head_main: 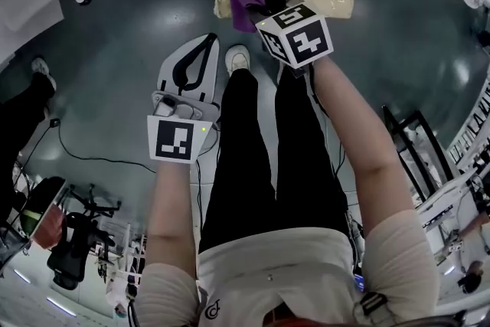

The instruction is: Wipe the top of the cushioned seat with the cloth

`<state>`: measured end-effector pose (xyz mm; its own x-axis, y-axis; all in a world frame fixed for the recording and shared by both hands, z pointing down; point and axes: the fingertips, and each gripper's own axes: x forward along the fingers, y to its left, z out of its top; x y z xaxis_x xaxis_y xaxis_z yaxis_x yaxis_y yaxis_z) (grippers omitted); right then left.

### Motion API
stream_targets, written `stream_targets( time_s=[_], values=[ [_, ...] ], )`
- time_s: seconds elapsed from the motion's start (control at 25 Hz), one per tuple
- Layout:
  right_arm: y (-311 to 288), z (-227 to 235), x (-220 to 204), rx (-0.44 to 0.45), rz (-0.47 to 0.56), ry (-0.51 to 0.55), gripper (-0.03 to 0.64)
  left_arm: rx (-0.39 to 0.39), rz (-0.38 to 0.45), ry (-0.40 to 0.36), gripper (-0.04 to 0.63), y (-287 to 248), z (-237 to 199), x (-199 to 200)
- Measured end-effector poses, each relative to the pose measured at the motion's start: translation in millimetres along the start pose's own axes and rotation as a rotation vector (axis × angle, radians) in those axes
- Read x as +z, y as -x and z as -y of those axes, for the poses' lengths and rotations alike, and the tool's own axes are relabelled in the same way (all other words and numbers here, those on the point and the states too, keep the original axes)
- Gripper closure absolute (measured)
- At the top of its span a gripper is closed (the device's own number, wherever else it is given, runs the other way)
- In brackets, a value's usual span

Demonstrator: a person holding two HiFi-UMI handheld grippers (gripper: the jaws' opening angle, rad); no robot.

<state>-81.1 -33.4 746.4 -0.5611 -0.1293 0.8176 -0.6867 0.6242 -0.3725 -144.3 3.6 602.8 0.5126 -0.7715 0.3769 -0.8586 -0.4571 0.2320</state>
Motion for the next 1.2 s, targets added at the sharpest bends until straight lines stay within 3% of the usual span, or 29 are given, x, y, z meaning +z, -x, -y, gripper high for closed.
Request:
stream_targets(
  time_s=[0.4,0.6,0.88,1.2],
  values=[
    [-46,-29,3,0.019,-0.046,0.027,0.543,0.007,-0.017,0.023,0.581,13,-29,-23],
    [-42,-17,-1,0.031,-0.026,0.04,0.54,-0.011,-0.024,0.006,0.581,3,-22,-28],
    [-37,-1,-3,0.038,-0.022,0.035,0.539,0.026,-0.018,0.009,0.581,-7,-17,-29],
    [-12,36,-14,0.033,-0.043,0.031,0.535,0.049,0.026,0.074,0.581,-33,7,-9]
  ],
)
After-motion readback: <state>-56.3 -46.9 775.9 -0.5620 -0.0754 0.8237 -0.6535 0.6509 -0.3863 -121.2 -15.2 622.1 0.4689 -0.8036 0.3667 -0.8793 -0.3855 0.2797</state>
